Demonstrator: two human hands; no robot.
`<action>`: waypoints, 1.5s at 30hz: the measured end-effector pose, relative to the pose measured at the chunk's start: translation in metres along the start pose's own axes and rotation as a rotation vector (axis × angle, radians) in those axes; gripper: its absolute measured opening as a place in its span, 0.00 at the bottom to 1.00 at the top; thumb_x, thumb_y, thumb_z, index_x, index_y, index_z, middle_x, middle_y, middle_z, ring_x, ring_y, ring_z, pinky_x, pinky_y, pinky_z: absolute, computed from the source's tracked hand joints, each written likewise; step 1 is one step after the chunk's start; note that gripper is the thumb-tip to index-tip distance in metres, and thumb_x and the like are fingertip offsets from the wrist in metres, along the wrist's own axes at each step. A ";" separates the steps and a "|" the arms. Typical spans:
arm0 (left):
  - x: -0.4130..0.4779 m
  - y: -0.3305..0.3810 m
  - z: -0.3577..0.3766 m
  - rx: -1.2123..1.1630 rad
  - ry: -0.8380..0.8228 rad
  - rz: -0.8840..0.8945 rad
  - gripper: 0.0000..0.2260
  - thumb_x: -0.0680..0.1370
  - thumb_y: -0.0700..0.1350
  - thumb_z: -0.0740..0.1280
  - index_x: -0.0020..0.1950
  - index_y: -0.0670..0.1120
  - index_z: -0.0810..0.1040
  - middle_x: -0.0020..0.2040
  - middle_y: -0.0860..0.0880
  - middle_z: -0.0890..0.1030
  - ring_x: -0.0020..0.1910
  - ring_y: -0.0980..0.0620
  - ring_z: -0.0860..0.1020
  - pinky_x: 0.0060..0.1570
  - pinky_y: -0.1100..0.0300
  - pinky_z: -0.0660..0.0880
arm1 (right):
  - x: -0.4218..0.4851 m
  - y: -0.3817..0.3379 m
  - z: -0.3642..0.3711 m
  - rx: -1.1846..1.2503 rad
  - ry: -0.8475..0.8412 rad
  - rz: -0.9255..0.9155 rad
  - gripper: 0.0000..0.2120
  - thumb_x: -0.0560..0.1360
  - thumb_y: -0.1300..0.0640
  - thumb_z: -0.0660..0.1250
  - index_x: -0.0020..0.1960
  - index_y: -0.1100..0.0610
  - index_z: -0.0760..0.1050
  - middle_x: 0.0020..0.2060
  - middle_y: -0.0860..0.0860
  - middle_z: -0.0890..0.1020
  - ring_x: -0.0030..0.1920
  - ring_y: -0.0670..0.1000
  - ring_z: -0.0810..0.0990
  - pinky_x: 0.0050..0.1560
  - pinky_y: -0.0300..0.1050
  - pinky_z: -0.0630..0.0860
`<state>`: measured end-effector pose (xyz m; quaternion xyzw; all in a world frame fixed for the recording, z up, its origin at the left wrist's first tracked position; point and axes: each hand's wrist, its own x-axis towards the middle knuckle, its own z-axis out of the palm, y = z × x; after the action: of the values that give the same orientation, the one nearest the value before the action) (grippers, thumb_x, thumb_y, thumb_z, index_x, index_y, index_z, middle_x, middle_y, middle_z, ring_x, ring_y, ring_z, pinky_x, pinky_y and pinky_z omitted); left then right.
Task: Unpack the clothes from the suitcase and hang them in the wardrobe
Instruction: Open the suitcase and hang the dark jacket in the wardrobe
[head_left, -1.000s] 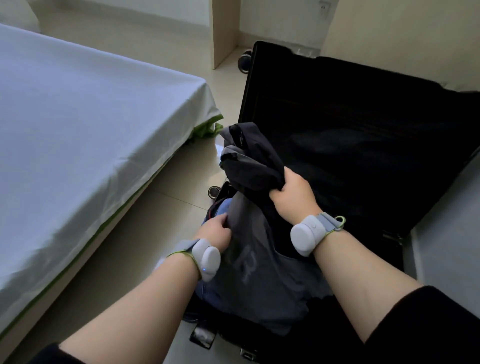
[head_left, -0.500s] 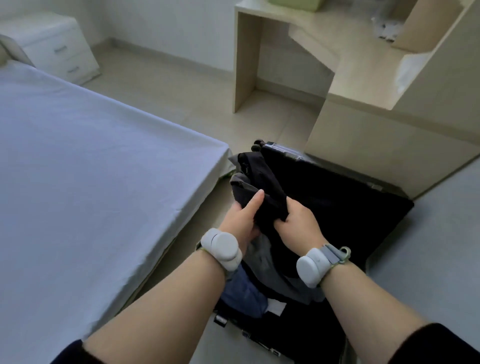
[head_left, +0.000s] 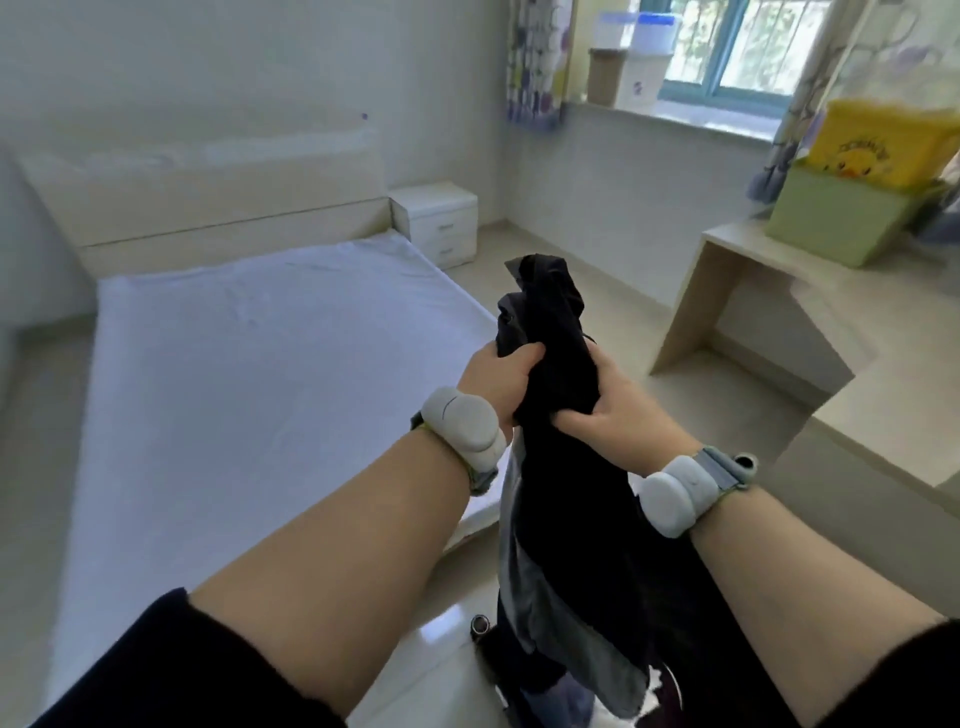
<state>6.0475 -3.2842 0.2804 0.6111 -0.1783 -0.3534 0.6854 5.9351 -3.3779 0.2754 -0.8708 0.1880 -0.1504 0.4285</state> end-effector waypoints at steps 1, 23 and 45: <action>-0.010 0.011 -0.015 -0.015 0.030 0.018 0.07 0.75 0.43 0.66 0.51 0.46 0.80 0.49 0.42 0.84 0.50 0.42 0.82 0.55 0.45 0.78 | 0.005 -0.016 0.011 0.042 -0.015 -0.045 0.35 0.65 0.49 0.71 0.66 0.33 0.60 0.55 0.42 0.79 0.57 0.45 0.78 0.62 0.50 0.74; -0.222 0.081 -0.467 -0.177 0.497 0.141 0.12 0.79 0.42 0.62 0.61 0.42 0.78 0.54 0.41 0.82 0.53 0.41 0.81 0.54 0.49 0.77 | 0.023 -0.345 0.396 0.401 -0.405 -0.322 0.25 0.74 0.58 0.68 0.65 0.41 0.63 0.54 0.38 0.77 0.54 0.37 0.77 0.58 0.43 0.73; -0.235 0.139 -0.717 -0.187 0.942 0.156 0.11 0.78 0.46 0.67 0.57 0.44 0.79 0.52 0.44 0.83 0.50 0.45 0.81 0.52 0.54 0.78 | 0.153 -0.492 0.629 0.501 -0.770 -0.502 0.21 0.74 0.59 0.69 0.60 0.44 0.65 0.53 0.45 0.78 0.53 0.42 0.79 0.53 0.38 0.74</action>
<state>6.4082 -2.6084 0.3231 0.6254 0.1385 -0.0006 0.7679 6.4338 -2.7372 0.3164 -0.7520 -0.2394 0.0424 0.6127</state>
